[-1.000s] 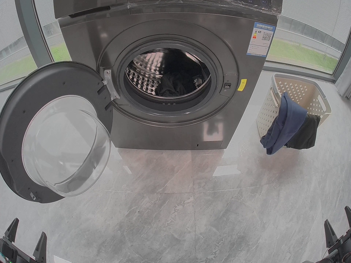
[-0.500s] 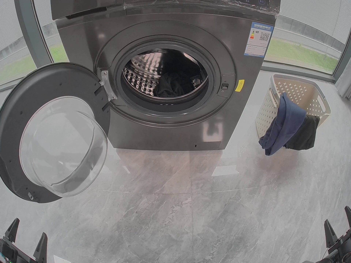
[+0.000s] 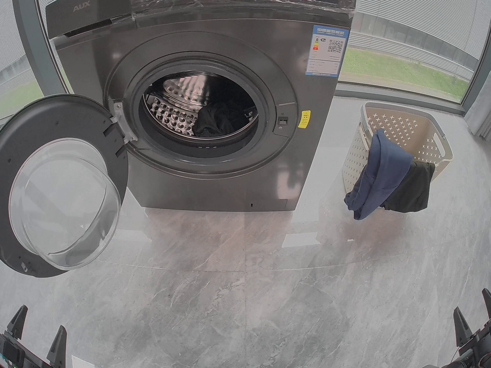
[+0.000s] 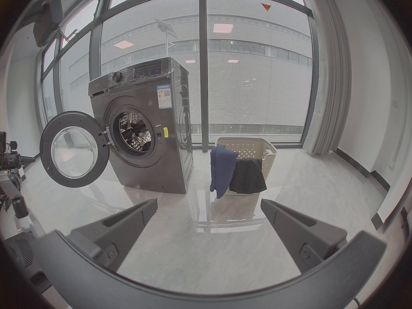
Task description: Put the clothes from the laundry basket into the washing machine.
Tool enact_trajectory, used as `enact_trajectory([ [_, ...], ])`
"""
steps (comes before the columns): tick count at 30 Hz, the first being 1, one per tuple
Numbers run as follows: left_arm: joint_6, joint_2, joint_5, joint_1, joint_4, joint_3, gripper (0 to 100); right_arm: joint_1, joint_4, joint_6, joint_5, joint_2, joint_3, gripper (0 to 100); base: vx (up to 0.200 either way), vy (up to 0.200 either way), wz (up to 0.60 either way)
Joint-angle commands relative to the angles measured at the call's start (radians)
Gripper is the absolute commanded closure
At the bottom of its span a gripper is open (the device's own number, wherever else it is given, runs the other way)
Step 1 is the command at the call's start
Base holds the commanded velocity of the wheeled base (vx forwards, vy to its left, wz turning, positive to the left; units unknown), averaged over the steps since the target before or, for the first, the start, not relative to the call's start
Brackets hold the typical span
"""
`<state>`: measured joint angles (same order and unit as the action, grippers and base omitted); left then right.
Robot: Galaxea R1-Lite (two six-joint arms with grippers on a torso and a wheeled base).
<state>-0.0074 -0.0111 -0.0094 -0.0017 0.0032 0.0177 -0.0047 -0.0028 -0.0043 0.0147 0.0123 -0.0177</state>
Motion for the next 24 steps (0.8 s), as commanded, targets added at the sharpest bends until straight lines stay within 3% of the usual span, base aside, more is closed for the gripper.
enact_trajectory([
  [1, -0.002, 0.006, 0.003, 0.0, 0.0, -0.016, 0, 0.0, 0.0, 0.0, 0.001, -0.012, 0.018, 0, 0.0, -0.2, 0.0],
  [11, -0.019, 0.006, 0.017, 0.0, 0.0, -0.016, 0, 0.0, -0.002, 0.0, 0.001, -0.012, 0.018, 0, 0.0, -0.2, 0.0],
  [19, 0.017, 0.006, 0.014, 0.0, 0.0, -0.018, 0, 0.0, -0.002, 0.0, 0.001, -0.012, 0.018, 0, 0.0, -0.2, 0.0],
  [24, 0.011, 0.006, 0.014, 0.0, 0.0, -0.018, 0, 0.0, -0.002, 0.0, 0.001, -0.012, 0.018, 0, 0.0, -0.12, 0.0],
])
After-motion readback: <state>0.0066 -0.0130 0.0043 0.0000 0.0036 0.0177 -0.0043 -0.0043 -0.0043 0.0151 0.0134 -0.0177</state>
